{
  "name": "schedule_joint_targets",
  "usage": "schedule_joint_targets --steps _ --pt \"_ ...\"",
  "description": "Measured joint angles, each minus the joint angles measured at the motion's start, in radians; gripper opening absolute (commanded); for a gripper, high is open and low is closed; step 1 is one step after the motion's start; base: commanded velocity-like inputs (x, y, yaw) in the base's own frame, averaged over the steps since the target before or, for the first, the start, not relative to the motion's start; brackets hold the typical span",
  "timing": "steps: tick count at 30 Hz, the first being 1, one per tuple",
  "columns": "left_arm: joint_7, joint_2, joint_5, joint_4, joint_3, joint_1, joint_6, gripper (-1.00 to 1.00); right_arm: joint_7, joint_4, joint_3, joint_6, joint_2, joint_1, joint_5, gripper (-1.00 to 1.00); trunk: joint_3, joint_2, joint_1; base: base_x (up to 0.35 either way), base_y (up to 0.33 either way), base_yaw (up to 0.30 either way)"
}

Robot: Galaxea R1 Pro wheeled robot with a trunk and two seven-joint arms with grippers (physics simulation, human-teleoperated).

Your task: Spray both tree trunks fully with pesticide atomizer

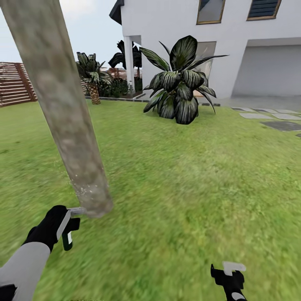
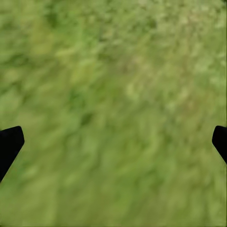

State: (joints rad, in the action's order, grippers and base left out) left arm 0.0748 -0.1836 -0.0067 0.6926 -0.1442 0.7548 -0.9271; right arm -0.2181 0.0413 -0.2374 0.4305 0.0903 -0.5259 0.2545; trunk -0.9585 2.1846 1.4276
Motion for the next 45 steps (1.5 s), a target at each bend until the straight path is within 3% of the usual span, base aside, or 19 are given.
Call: schedule_joint_targets --steps 5,8,16,20,24,27,39,45 --pt "-0.008 -0.01 -0.001 0.017 0.0 0.01 -0.011 -1.0 0.0 0.0 0.001 0.0 0.001 0.0 0.0 1.0 0.0 0.0 0.0 0.004 -0.006 0.041" --pt "-0.014 -0.033 -0.001 0.041 0.0 0.031 -0.059 -1.0 0.0 0.0 0.001 0.0 0.002 0.0 0.0 1.0 0.0 0.0 0.0 0.0 0.0 0.001" --pt "-0.029 -0.029 -0.005 0.05 0.013 0.111 -0.086 -1.0 0.0 0.0 0.001 0.0 0.006 0.0 0.0 1.0 0.0 0.0 0.0 0.0 0.0 0.0" --pt "-0.029 -0.027 -0.007 0.052 0.018 0.122 -0.087 -1.0 0.0 0.0 0.001 0.0 0.006 0.0 0.0 1.0 0.0 0.0 0.0 0.029 -0.024 0.0" --pt "-0.029 -0.027 -0.005 0.052 0.091 0.124 -0.088 -1.0 0.0 0.0 0.001 -0.001 0.006 0.0 0.0 1.0 0.0 0.0 0.0 0.166 -0.169 0.0" --pt "-0.029 -0.029 -0.004 0.051 0.105 0.139 -0.088 -1.0 -0.001 0.0 0.001 0.0 0.006 0.0 0.0 1.0 0.0 0.0 0.0 0.194 -0.199 0.0" --pt "-0.029 -0.038 -0.004 0.052 0.106 0.154 -0.09 -1.0 0.0 0.0 0.001 0.0 0.006 0.0 0.0 1.0 0.0 0.0 0.0 -0.011 -0.257 0.0" --pt "-0.029 -0.038 -0.007 0.05 0.106 0.188 -0.091 -1.0 0.0 0.0 0.001 0.0 0.006 0.0 0.0 1.0 0.0 0.0 0.0 -0.041 -0.272 0.0"
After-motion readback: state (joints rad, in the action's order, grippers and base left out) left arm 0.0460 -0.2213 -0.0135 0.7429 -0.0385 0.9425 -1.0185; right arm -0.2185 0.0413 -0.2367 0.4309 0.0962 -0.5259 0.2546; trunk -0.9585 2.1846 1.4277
